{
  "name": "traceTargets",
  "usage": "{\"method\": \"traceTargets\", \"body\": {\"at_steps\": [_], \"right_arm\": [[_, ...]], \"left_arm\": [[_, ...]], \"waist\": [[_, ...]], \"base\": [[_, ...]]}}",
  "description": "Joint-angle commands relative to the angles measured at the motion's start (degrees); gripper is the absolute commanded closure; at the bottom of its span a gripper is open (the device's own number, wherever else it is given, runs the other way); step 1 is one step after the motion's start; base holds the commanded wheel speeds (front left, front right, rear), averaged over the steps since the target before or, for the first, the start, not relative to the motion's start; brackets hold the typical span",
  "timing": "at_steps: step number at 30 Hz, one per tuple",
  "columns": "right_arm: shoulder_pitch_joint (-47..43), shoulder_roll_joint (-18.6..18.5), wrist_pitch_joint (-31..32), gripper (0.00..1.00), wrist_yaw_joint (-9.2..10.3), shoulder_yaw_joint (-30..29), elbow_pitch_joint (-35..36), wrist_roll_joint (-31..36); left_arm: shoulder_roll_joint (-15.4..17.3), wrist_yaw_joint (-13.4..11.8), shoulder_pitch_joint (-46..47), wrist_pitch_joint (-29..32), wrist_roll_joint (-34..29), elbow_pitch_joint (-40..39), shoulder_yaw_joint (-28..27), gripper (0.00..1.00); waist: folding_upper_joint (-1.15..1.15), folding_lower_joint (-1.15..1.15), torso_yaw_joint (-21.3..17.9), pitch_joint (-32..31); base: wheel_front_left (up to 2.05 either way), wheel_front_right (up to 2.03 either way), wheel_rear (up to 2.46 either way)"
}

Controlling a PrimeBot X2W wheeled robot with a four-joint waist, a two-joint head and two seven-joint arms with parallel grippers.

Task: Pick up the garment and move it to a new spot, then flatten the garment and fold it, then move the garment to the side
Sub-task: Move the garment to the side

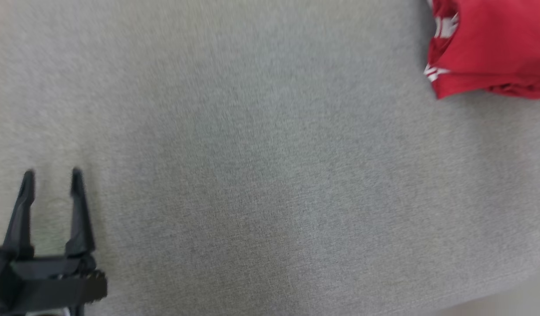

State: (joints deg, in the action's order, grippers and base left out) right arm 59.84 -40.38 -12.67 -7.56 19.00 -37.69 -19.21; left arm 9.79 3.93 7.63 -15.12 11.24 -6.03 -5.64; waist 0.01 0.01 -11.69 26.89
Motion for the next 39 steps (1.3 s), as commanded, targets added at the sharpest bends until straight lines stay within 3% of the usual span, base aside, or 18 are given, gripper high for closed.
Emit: {"method": "traceTargets", "body": {"at_steps": [1, 6, 19, 28, 39], "right_arm": [[-3.17, 2.39, -0.96, 0.00, 0.19, -0.53, 1.45, 0.99], [-8.98, 7.14, -1.87, 0.00, 0.19, -3.15, 5.09, 2.13], [-34.73, 22.03, -2.44, 0.00, 0.19, -11.41, 20.45, 5.52], [-47.13, 27.94, -2.19, 0.00, 0.19, -15.04, 27.21, 6.82], [-56.45, 33.08, -1.63, 0.00, 0.19, -17.83, 30.00, 8.78]], "left_arm": [[-0.34, -0.43, -2.34, 0.04, 0.80, -0.11, -1.39, 0.00], [-1.14, -0.75, -5.12, 0.04, 0.91, 0.32, -3.42, 0.00], [-4.14, 0.55, -9.47, 0.04, 0.43, 4.76, -4.22, 0.00], [-5.04, 1.02, -10.49, 0.03, -0.03, 7.39, -3.73, 0.00], [-5.46, 1.88, -11.92, 0.03, -0.80, 9.47, -2.05, 0.00]], "waist": [[-0.01, -0.01, 0.55, -7.12], [-0.01, -0.01, 1.22, -10.82], [-0.01, -0.01, 5.55, -19.51], [-0.01, -0.01, 8.83, -22.86], [-0.01, -0.01, 11.19, -25.87]], "base": [[0.00, 0.00, 0.00], [0.00, 0.00, 0.00], [0.00, 0.00, 0.00], [0.00, 0.00, 0.00], [0.00, 0.00, 0.00]]}}
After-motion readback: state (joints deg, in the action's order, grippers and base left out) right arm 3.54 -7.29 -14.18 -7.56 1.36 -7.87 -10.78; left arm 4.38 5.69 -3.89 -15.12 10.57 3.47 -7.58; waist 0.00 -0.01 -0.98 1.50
